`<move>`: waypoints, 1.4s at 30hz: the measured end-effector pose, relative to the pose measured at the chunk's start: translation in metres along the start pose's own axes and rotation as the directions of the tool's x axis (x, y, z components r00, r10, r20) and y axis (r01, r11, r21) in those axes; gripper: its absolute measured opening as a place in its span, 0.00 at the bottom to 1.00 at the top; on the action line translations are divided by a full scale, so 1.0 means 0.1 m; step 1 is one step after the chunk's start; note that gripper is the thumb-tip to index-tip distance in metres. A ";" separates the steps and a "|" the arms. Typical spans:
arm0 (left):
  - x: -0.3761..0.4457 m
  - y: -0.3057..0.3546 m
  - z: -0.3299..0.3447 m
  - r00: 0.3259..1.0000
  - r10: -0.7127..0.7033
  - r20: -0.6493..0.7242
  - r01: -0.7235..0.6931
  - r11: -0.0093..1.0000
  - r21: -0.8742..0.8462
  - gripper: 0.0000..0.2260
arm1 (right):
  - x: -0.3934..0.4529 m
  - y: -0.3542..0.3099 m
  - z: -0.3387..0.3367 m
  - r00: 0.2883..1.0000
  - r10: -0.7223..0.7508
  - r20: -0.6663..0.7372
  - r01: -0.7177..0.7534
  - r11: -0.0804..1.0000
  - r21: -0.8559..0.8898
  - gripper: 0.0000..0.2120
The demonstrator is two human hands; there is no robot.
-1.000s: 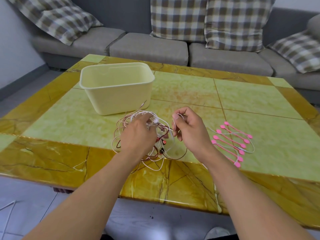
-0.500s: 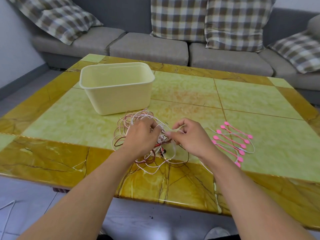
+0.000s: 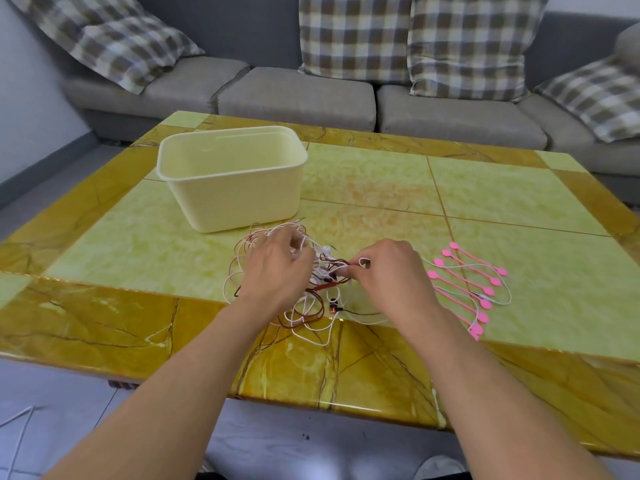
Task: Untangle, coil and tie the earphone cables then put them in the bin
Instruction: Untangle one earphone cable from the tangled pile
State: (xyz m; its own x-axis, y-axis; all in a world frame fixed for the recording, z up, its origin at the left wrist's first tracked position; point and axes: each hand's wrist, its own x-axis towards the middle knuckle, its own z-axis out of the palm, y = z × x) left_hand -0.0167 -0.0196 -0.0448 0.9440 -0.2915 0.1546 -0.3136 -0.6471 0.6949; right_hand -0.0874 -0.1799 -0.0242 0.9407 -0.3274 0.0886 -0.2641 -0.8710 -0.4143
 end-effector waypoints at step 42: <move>0.06 -0.13 0.16 0.949 0.212 0.235 -0.229 0.972 0.047 0.08 | -0.06 0.15 0.06 0.999 0.019 0.033 -0.021 0.999 0.037 0.12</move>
State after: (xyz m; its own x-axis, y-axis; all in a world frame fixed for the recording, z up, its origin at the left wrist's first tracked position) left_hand -0.0084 -0.0238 -0.0644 0.8049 -0.5793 0.1288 -0.5258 -0.5954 0.6075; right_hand -0.0963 -0.1887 -0.0359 0.9419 -0.3320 0.0508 -0.2754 -0.8501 -0.4490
